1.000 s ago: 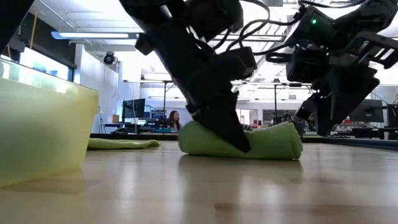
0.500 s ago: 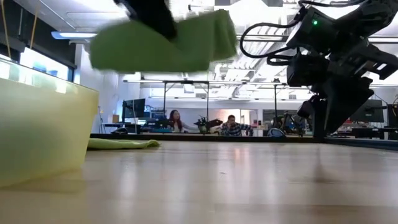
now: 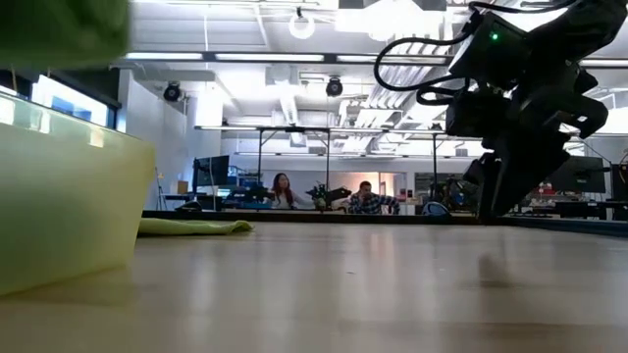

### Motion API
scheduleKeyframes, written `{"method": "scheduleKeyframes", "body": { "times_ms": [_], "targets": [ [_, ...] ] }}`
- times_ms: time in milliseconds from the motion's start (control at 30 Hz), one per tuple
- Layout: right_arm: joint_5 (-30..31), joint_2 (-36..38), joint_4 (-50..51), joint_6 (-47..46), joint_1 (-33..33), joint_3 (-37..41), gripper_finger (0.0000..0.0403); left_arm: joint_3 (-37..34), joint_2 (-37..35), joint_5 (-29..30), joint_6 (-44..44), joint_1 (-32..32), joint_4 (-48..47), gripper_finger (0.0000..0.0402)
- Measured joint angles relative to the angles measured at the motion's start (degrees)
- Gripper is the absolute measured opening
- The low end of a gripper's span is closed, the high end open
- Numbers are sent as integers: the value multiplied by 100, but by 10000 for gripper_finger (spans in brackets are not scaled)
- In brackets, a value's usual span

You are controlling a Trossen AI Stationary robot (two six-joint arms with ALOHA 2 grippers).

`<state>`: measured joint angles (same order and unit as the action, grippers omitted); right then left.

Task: Roll microfiber towels into tight, uniform cylinder then place into a basket
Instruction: Put the green microfiber towel into the yellow bin

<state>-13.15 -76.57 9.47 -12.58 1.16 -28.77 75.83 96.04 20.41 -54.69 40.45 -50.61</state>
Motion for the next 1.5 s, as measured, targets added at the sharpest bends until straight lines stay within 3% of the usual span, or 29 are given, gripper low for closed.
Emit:
{"method": "scheduleKeyframes", "body": {
  "times_ms": [133,267,667,1067,1300,1500],
  "targets": [
    [19,1,-73,-44,0,0,151,4,152,472,-675,416,-297,10],
    [27,1,-69,-44,-1,0,151,-20,477,387,-1004,655,-286,10],
    [90,-16,-157,0,-14,0,151,-26,1055,-1044,-630,679,296,14],
    [90,-16,-195,2,-14,0,151,-221,1048,-1844,-1445,379,865,35],
    [90,-16,-196,2,-14,0,151,-218,1048,-1962,-1867,225,848,40],
    [90,-16,-196,4,-14,0,151,-218,1048,-2489,-1865,144,851,84]
  ]
}}
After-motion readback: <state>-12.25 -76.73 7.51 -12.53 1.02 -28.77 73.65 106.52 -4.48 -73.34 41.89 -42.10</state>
